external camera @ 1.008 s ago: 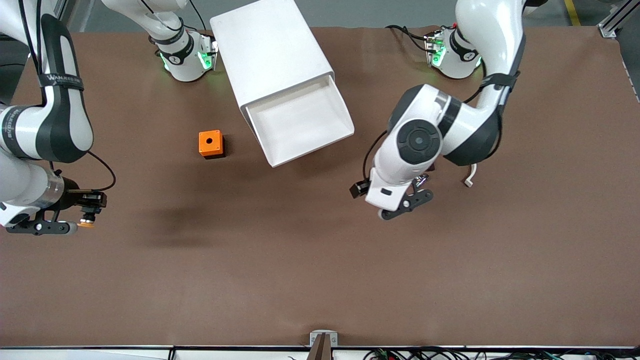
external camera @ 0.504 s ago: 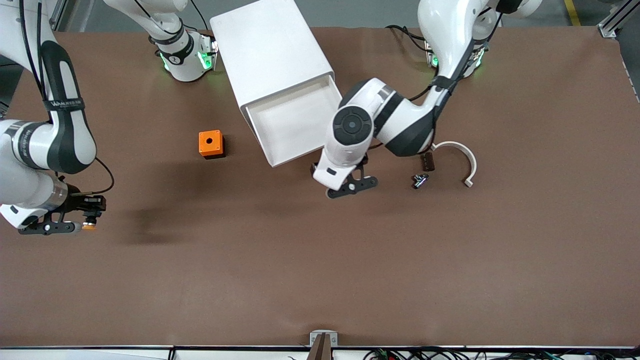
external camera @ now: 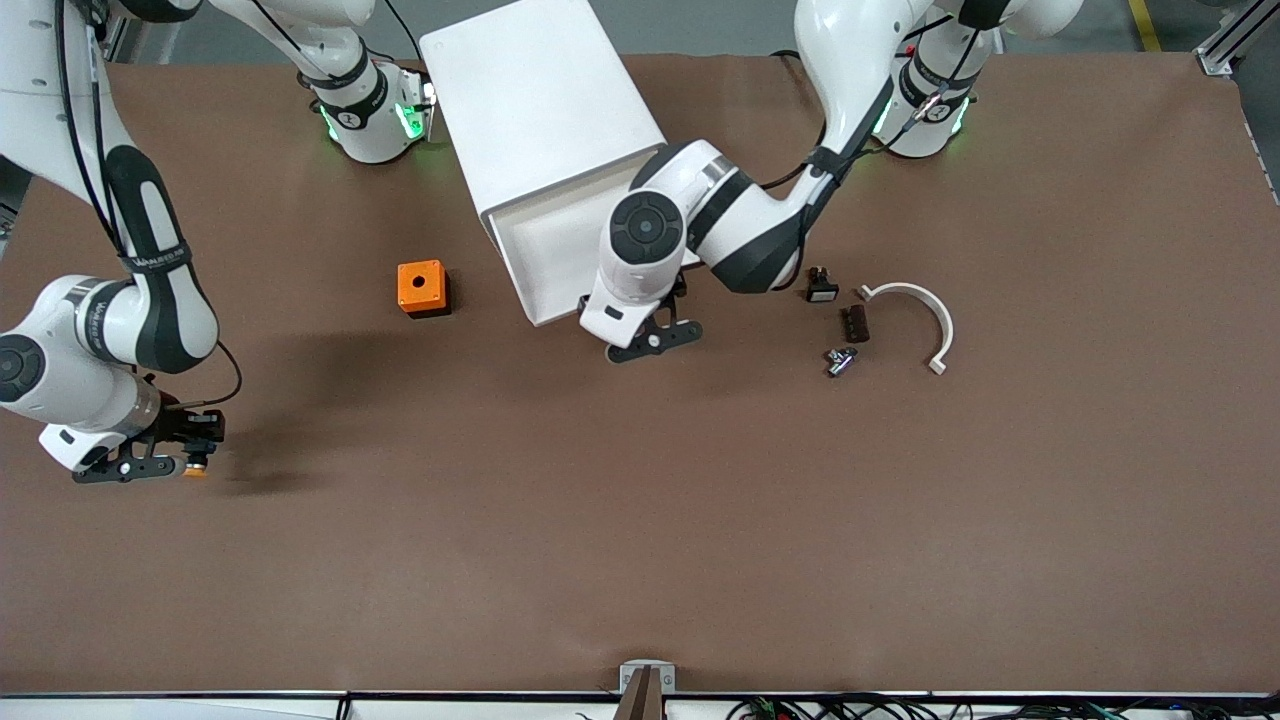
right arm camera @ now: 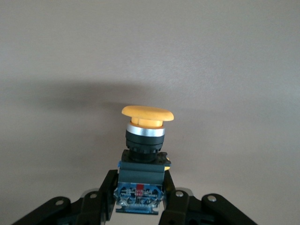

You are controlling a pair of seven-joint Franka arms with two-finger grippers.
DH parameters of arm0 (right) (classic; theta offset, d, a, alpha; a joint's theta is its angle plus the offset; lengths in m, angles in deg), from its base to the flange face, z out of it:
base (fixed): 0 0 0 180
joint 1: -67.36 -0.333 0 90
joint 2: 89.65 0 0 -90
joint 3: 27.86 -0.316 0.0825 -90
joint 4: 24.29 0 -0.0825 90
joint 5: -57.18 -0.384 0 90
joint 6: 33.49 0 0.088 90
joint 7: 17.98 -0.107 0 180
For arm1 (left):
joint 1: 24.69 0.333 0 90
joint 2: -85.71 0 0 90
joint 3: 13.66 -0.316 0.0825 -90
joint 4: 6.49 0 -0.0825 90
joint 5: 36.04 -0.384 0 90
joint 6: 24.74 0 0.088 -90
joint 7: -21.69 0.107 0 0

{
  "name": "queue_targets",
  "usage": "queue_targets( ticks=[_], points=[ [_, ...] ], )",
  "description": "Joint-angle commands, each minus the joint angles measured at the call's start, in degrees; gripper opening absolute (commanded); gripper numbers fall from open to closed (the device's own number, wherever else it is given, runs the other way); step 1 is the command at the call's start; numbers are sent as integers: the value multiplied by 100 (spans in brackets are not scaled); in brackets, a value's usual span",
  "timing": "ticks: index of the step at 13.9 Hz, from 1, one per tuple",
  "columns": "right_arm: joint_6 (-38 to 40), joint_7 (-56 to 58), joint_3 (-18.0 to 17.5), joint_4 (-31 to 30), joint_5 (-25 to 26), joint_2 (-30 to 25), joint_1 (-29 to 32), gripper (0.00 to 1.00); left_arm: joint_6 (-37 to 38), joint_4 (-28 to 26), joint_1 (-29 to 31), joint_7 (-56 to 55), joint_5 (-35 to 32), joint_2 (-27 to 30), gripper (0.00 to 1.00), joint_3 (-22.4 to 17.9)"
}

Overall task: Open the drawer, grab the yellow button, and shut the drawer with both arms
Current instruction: 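Push the drawer closed with the left gripper while the right gripper holds the button, then lower the yellow button onto the table and open the right gripper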

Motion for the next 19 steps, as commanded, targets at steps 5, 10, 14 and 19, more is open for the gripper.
queue_targets(
  ticks=[5,10,14,19],
  points=[
    [-450,42,-118,48,77,427,259,37,14,-44,-356,-575,76,128,100,237],
    [-442,33,-118,57,69,400,250,100,14,-53,-576,-1015,76,111,100,264],
    [-293,-28,-127,127,69,15,197,100,14,-44,-761,-1200,76,102,100,264],
    [1198,-581,-171,136,69,-1083,-171,100,127,-79,-927,-1516,58,137,100,264]
  ],
)
